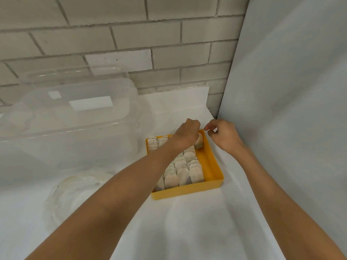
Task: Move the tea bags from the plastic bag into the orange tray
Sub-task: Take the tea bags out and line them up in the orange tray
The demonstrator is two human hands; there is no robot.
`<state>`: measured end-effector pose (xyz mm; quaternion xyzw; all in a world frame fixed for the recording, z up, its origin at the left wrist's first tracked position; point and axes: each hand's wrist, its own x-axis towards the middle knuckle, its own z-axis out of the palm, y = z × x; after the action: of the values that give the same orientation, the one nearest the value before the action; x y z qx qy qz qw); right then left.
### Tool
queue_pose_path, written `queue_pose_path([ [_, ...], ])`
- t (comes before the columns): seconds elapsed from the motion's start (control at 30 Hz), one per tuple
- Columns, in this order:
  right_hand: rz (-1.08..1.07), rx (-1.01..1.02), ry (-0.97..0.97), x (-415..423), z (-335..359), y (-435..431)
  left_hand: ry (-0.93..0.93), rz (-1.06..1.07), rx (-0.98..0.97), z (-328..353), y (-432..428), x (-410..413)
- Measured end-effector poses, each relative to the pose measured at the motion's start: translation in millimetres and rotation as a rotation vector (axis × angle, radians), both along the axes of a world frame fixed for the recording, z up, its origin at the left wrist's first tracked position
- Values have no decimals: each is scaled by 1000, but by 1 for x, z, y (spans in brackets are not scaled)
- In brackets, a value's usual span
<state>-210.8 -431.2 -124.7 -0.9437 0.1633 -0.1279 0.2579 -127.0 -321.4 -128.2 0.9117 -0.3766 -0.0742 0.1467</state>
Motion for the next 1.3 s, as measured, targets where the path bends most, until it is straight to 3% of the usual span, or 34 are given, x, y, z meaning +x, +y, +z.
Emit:
queue_pose_path([
  [0.4, -9, 15, 6, -5, 1, 1, -286, 12, -6, -12, 3, -1],
  [0.7, 17, 0, -44, -7, 23, 12, -83, 56, -202, 22, 27, -1],
  [0.97, 230, 45, -80, -8, 62, 84, 147, 75, -426, 64, 128, -25],
  [1.3, 567, 171, 53, -5, 57, 221, 226, 261, -375, 49, 282, -47],
])
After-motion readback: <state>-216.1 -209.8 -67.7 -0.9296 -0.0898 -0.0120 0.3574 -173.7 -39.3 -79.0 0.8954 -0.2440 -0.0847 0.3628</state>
